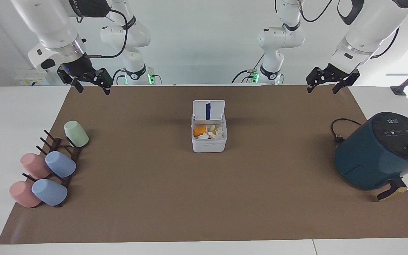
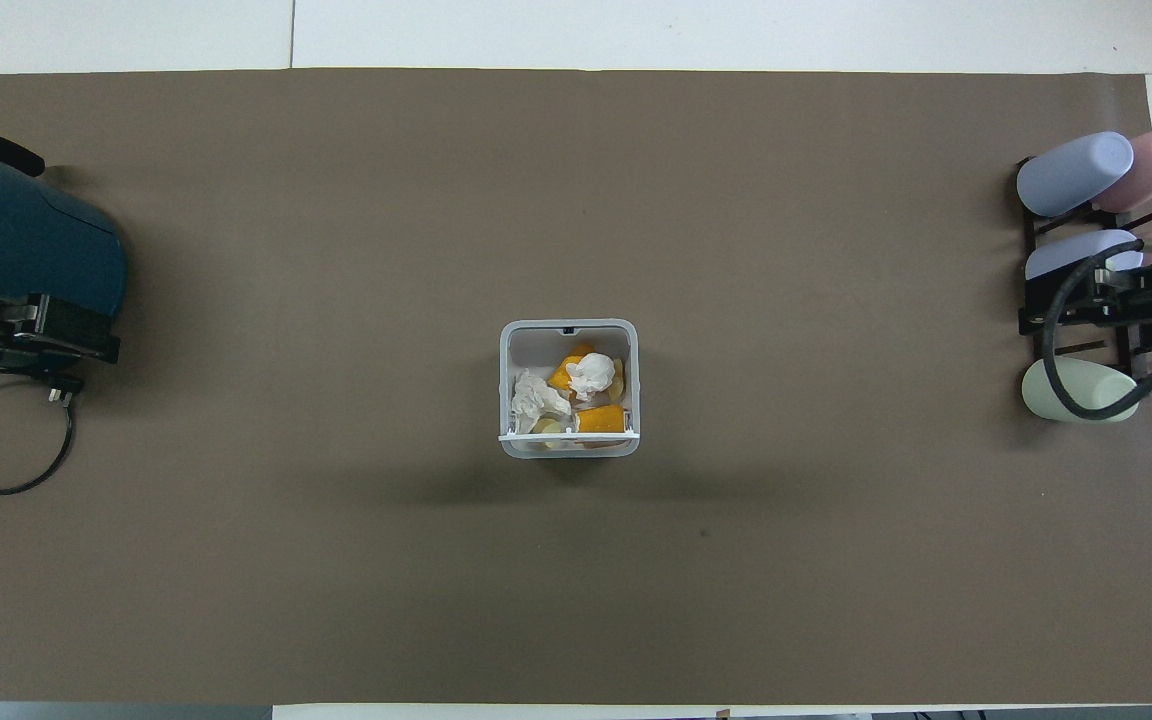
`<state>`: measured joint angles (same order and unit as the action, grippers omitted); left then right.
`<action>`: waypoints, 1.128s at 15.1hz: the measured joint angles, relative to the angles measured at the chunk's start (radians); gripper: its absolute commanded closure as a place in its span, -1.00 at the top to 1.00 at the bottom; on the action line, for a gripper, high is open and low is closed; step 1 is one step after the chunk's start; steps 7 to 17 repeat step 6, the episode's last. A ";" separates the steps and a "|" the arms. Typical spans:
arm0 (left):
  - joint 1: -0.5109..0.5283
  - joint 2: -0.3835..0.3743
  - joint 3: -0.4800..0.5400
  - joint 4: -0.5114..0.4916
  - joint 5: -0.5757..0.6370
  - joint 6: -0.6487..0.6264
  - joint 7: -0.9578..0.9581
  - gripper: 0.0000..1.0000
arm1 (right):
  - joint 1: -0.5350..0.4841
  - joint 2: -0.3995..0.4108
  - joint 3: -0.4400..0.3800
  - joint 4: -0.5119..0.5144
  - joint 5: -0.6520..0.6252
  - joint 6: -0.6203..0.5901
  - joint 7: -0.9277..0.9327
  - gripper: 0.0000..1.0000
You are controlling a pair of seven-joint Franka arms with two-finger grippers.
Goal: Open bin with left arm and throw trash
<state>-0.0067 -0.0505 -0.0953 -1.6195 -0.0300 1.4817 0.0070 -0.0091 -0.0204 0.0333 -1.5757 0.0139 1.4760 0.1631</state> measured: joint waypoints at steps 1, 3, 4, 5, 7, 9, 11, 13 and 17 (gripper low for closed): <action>0.000 0.000 0.000 0.000 0.000 0.000 0.000 1.00 | 0.001 0.000 0.000 0.000 0.000 0.000 0.000 1.00; 0.000 0.000 0.000 0.000 0.000 0.000 0.000 1.00 | 0.003 0.000 0.000 0.000 0.000 0.001 0.000 1.00; 0.000 0.000 0.000 0.000 0.000 0.000 0.000 1.00 | 0.004 0.000 0.000 0.000 -0.001 0.006 0.000 1.00; 0.000 0.000 0.000 0.000 0.000 0.000 0.000 1.00 | 0.004 0.000 0.000 0.000 -0.001 0.011 0.000 1.00; 0.000 0.000 0.000 0.000 0.000 0.000 0.000 1.00 | 0.003 0.000 0.000 0.000 -0.001 0.016 0.000 1.00; 0.000 0.000 0.000 0.000 0.000 0.000 0.000 1.00 | 0.003 0.000 0.000 0.000 -0.001 0.016 0.000 1.00; 0.000 0.000 0.000 0.000 0.000 0.000 0.000 1.00 | 0.003 0.000 0.000 0.000 -0.001 0.016 0.000 1.00; 0.000 0.000 0.000 0.000 0.000 0.000 0.000 1.00 | 0.003 0.000 0.000 0.000 -0.001 0.016 0.000 1.00; 0.000 0.000 0.000 0.000 0.000 0.000 0.000 1.00 | 0.003 0.000 0.000 0.000 -0.001 0.016 0.000 1.00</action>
